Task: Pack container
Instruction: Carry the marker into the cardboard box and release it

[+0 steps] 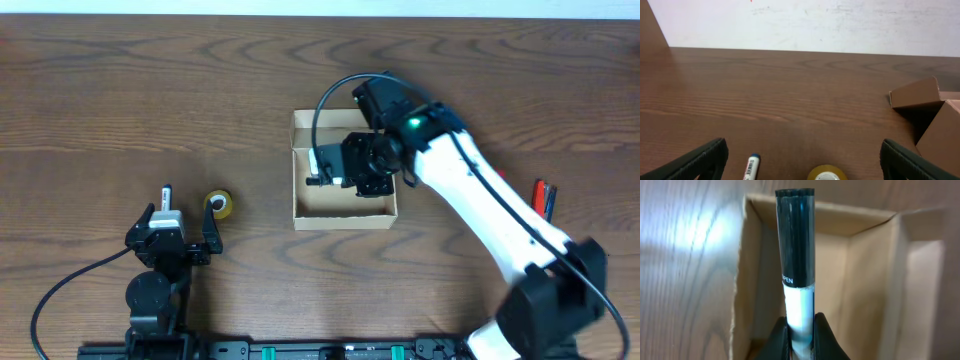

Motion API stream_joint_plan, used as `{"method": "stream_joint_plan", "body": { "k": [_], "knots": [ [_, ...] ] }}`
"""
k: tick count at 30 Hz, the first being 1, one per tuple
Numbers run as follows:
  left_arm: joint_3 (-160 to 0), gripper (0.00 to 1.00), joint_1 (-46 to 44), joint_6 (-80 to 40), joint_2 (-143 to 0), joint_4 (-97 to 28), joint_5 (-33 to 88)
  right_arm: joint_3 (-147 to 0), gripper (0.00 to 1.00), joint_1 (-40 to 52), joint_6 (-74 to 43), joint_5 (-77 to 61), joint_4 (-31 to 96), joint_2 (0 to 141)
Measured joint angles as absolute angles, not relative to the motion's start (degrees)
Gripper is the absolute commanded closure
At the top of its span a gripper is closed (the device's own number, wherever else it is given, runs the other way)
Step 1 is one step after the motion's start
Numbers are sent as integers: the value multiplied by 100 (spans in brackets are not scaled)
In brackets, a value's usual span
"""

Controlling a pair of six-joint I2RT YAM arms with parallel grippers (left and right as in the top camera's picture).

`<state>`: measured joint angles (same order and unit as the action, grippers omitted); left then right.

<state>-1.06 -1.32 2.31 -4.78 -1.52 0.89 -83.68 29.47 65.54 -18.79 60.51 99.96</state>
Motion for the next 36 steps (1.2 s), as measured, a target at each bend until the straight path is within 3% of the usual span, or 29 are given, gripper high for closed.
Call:
{"method": "stream_joint_plan", "body": {
  "k": [16,19,21,23,26,31,36],
  "knots": [
    [-106,5,-132,231,-478,-152,89,-8361,99,2945,6665,-1577,6047,11391],
    [-106,5,-132,231,-478,-152,86,-8359,84,2945,6685,-1559,6045,11496],
    [-106,5,-132,231,-478,-152,86,-8357,80,2945,6696,-1557,6049,11500],
    [-106,5,-132,231,-478,-152,86,-8357,63,2945,6702,-1555,6051,11500],
    [-106,5,-132,231,-478,-152,89,-8357,60,2945,6683,-1557,6060,11502],
    [-106,5,-132,231,-478,-152,86,-8361,33,2945,6578,-1551,6069,11500],
    [-106,5,-132,231,-478,-152,86,-8685,29,2926,6130,-1566,6104,11459]
  ]
}}
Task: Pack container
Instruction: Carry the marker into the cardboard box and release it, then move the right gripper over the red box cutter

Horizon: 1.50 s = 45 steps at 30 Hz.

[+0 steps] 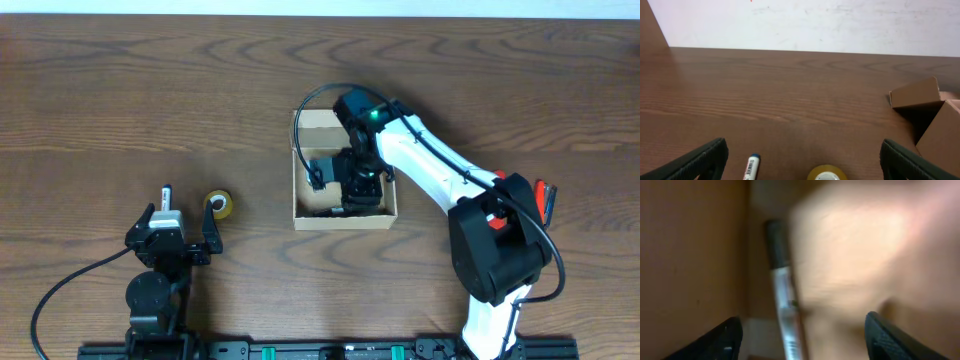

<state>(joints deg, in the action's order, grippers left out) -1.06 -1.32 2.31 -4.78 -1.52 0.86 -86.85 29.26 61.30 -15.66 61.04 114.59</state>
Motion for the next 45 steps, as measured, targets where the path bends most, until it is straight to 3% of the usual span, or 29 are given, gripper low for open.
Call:
{"method": "stream_joint_plan", "body": {
  "k": [5,7,9,10,11,18,22,30,37,45],
  "knots": [
    [-106,5,-132,231,-478,-152,86,-9539,27,2744,5009,-1616,6447,11015],
    [-106,5,-132,231,-478,-152,89,-9865,5,2589,4418,-1614,6702,10718],
    [-106,5,-132,231,-478,-152,89,-10121,10,2366,3881,-1553,6908,10422],
    [-106,5,-132,231,-478,-152,86,-10189,8,2248,3680,-1492,6943,10300],
    [-106,5,-132,231,-478,-152,86,-10243,1,2102,3376,-1376,6963,10173],
    [-106,5,-132,231,-478,-152,86,-10302,1,436,801,-261,7358,9819],
    [-106,5,-132,231,-478,-152,86,-10237,1,-598,-60,-27,7463,9824],
    [-106,5,-132,231,-478,-152,89,-8722,1,-1656,-611,-10,6613,9824],
    [-106,5,-132,231,-478,-152,86,-7391,1,-1765,-631,-69,5680,9946],
    [-106,5,-132,231,-478,-152,89,-6978,2,-1767,-582,-178,5395,10457]
  ]
}}
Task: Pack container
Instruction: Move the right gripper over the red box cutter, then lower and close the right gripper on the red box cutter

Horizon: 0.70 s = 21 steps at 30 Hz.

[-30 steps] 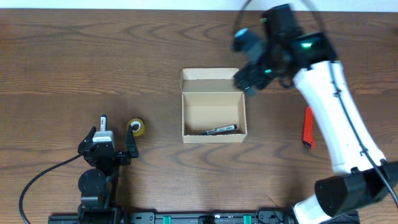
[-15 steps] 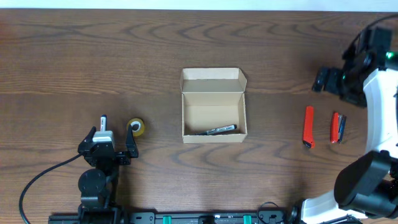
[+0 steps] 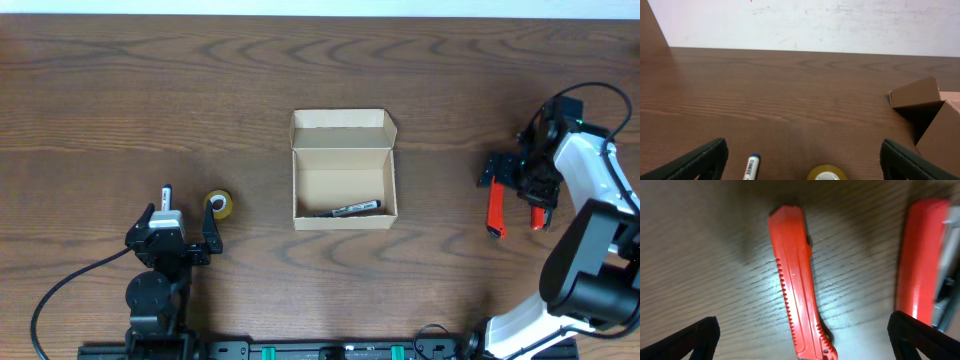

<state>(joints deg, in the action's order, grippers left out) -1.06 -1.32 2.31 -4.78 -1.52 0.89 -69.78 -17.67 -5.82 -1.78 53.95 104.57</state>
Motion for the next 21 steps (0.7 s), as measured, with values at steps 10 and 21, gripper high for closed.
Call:
{"method": "stream_joint_plan", "body": {
  "k": [10,21],
  "knots": [
    [-106,5,-132,231,-478,-152,86,-6956,5,-1767,-497,-193,5352,10914],
    [-106,5,-132,231,-478,-152,86,-6923,5,-1767,-115,-196,5439,10947]
  ]
}}
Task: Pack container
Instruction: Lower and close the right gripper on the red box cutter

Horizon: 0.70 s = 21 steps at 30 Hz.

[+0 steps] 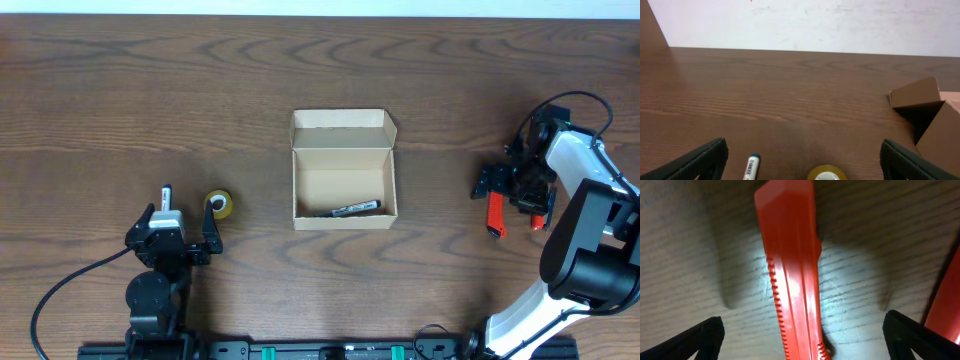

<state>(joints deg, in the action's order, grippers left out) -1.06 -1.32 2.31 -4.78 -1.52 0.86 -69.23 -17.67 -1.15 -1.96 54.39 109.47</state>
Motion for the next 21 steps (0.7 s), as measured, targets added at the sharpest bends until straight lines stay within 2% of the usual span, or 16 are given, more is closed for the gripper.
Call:
{"method": "stream_joint_plan", "body": {
  "k": [11,21],
  "knots": [
    [-106,5,-132,231,-478,-152,86,-6705,4,-1767,198,-185,5363,10947],
    [-106,5,-132,231,-478,-152,89,-6700,10,-1767,281,-145,5262,10947]
  ]
}}
